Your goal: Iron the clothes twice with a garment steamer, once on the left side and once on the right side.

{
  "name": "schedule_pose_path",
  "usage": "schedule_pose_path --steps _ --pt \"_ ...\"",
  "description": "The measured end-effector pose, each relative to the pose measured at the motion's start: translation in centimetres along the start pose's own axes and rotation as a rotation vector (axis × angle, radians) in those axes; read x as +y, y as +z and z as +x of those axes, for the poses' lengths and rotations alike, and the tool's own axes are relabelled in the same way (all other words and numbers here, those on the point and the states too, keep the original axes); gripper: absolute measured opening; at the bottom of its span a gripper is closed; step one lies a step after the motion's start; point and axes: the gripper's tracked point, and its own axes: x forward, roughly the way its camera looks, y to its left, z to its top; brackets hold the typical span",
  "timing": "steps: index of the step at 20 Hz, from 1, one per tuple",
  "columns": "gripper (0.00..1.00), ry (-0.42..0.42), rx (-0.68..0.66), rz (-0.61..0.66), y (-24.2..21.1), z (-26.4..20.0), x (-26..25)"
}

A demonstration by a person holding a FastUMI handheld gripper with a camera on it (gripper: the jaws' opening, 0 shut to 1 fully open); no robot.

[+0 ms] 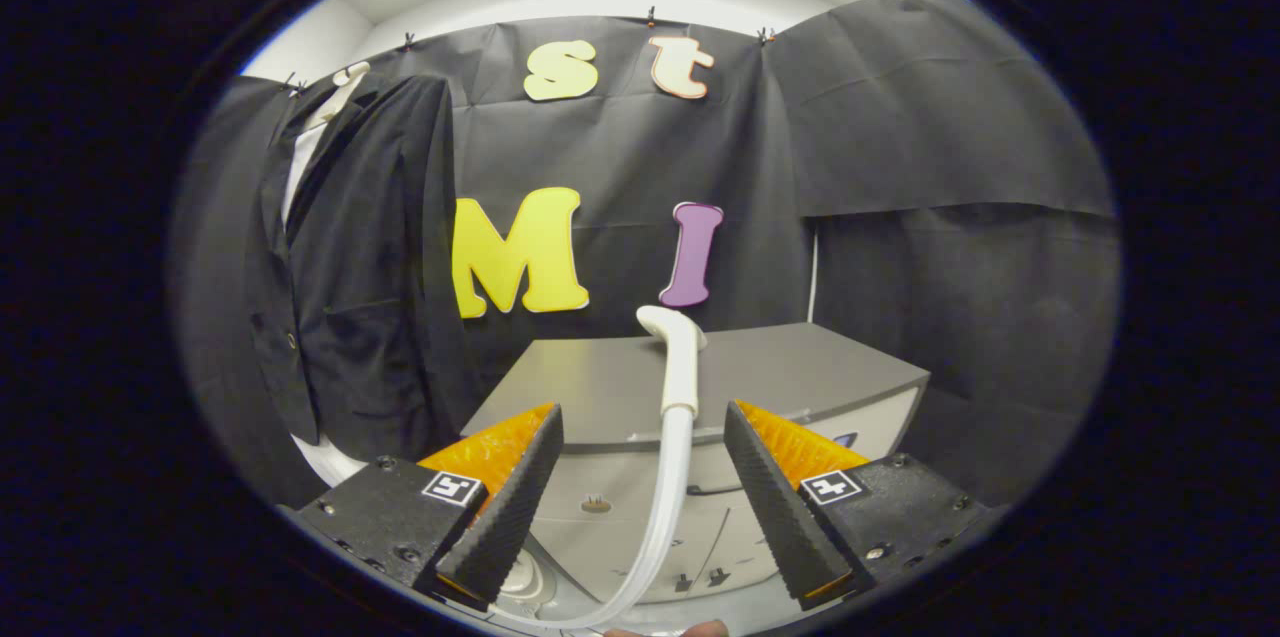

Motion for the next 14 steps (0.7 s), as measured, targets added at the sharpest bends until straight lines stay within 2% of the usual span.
schedule_pose_path --steps 2,9,14 --pt "1.00 0.021 0.011 0.019 1.0 2.2 -0.1" --pt "1.00 0.012 0.142 0.027 2.1 9.7 -2.1" --pt "1.00 0.021 0.272 0.051 1.1 13.8 -2.8"
